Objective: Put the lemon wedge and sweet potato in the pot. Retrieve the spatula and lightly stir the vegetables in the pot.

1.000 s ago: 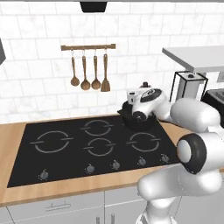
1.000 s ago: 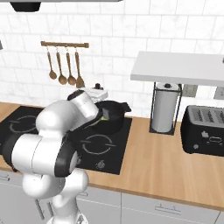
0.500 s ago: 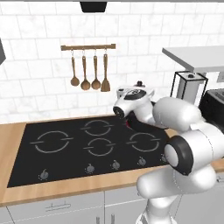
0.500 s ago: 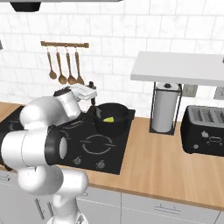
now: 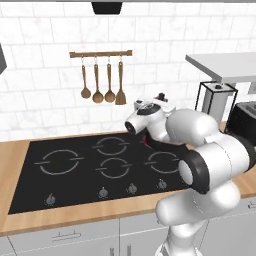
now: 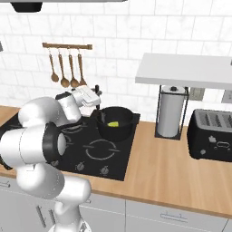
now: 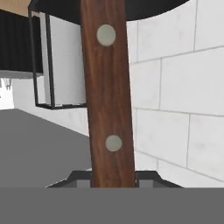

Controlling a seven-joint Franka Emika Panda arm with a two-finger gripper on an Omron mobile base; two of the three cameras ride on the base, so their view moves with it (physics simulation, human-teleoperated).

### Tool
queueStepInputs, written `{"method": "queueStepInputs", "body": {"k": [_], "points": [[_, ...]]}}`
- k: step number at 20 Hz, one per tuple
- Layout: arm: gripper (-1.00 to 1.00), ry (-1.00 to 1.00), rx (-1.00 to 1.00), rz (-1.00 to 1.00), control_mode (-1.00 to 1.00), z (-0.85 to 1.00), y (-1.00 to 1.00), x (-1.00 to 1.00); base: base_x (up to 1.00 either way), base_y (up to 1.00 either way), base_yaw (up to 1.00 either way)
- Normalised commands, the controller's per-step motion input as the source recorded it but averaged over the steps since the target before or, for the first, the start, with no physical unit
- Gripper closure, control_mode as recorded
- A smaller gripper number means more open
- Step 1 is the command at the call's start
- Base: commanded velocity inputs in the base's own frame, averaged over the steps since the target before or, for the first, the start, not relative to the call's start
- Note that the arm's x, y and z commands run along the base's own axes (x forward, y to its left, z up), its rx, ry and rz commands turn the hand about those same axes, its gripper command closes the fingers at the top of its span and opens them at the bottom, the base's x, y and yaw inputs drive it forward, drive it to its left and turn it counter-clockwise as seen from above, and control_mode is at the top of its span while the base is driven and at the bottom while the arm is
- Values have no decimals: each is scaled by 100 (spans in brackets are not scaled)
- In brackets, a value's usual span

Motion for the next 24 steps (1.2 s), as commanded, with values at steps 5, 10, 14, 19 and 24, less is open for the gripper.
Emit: {"method": "queueStepInputs", "body": {"k": [5,10,14,19,24], "points": [[100,-6,6,0,-100,-36,-36,25,0,0,0],[100,-6,1,3,-100,-13,-22,33,0,0,0],[100,1,0,2,-100,-24,-13,23,0,0,0],[100,8,0,0,-100,-79,-2,13,0,0,0],[100,2,0,0,-100,-71,0,22,0,0,0]]}}
